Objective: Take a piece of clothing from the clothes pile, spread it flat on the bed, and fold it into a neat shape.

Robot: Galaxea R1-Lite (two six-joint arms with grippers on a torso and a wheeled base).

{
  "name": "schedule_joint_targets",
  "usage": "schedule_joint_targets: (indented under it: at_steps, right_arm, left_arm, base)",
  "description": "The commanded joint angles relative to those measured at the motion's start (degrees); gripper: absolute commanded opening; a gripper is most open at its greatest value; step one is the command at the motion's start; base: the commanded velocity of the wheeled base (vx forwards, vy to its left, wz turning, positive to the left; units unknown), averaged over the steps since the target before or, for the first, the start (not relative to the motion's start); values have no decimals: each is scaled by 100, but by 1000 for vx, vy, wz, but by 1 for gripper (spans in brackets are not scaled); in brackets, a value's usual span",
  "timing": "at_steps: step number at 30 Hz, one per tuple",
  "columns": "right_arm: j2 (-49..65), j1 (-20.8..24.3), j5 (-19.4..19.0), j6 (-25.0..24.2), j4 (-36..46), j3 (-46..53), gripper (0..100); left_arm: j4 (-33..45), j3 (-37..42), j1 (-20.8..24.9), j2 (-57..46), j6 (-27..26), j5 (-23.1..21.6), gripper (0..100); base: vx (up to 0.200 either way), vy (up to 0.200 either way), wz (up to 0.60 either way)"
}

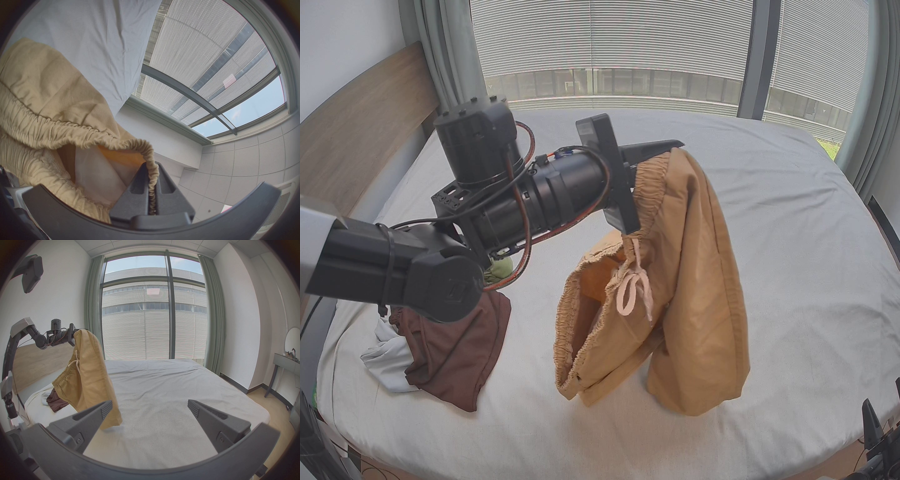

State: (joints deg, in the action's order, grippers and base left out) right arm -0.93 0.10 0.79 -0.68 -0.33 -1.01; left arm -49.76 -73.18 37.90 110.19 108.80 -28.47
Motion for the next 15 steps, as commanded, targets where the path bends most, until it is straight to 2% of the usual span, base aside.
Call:
schedule_joint_targets:
  at_steps: [1,3,4,7,15]
  right_arm:
    - [66,8,0,-2,-2,101,100]
    - [66,8,0,-2,-2,101,100]
    - [75,-1,0,-2,-2,101,100]
    - [84,8,0,-2,-2,101,100]
    - [93,8,0,-2,-2,101,100]
  left_arm:
    - [-16,-249,183,99,212,34,0]
    - [-16,-249,183,99,212,34,0]
    - [-69,-337,209,90,414,113,0]
    - [-60,-416,209,143,537,139,0]
    - [-332,-320,-257,881,511,254,0]
  base:
    - [0,0,0]
    - [0,0,0]
    - [0,0,0]
    - [0,0,0]
    - [0,0,0]
